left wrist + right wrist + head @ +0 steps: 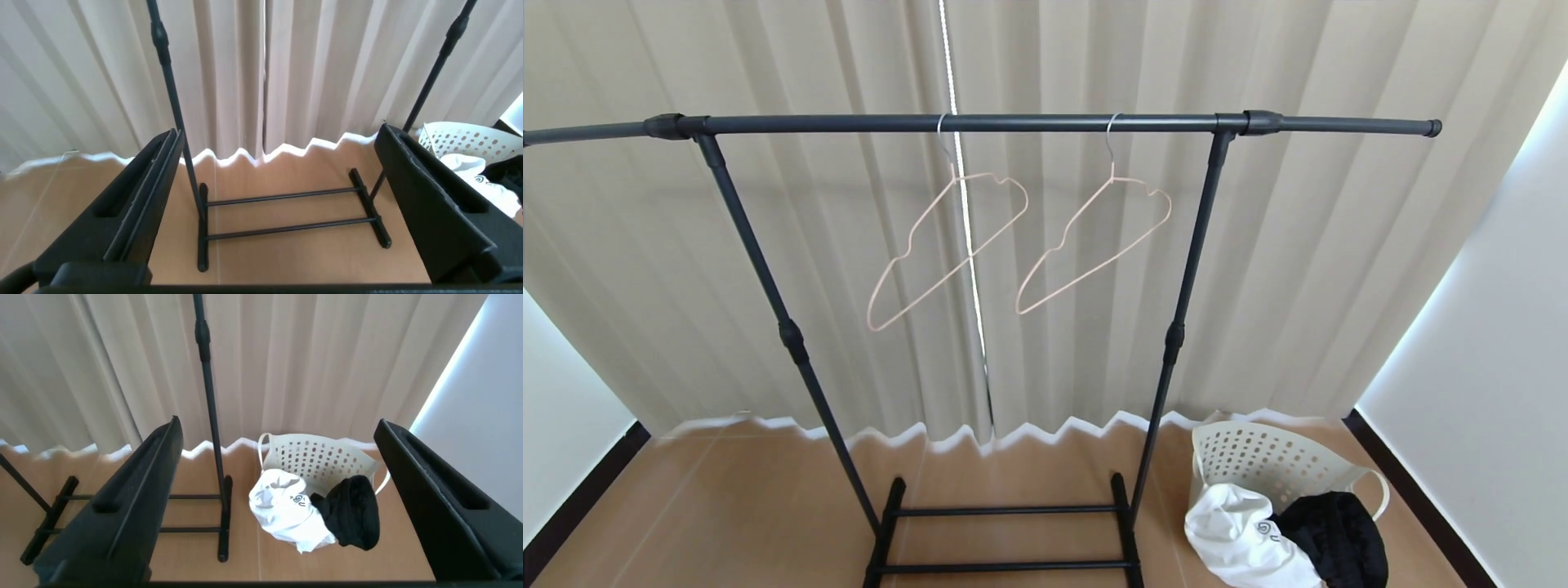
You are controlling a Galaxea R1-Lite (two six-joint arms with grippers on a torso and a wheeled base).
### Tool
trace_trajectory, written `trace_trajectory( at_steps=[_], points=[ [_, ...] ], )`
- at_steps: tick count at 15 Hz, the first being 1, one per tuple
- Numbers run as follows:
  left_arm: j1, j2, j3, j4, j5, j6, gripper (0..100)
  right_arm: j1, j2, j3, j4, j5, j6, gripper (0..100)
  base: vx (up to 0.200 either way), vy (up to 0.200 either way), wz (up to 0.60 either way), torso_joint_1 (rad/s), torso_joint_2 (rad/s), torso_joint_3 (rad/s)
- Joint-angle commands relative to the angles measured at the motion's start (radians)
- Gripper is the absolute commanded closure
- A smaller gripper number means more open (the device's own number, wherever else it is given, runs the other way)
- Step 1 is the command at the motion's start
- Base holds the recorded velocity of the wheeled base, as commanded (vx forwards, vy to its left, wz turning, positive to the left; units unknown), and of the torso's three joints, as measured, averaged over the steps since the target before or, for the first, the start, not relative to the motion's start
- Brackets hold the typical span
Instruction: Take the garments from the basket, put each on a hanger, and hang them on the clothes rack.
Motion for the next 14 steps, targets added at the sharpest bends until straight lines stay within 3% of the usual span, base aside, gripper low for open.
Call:
trace_trajectory(
  at_steps=[1, 14],
  points=[
    [0.000, 0.001, 0.000, -0.001, 0.000, 0.000, 0, 0.000, 0.001, 0.000, 0.000, 0.000, 0.000, 0, 0.000, 0.000, 0.00, -0.207, 0.56, 0.330],
    [0.000, 0.001, 0.000, 0.001, 0.000, -0.002, 0, 0.000, 0.001, 0.000, 0.000, 0.000, 0.000, 0, 0.000, 0.000, 0.00, -0.171, 0.52, 0.342]
  ],
)
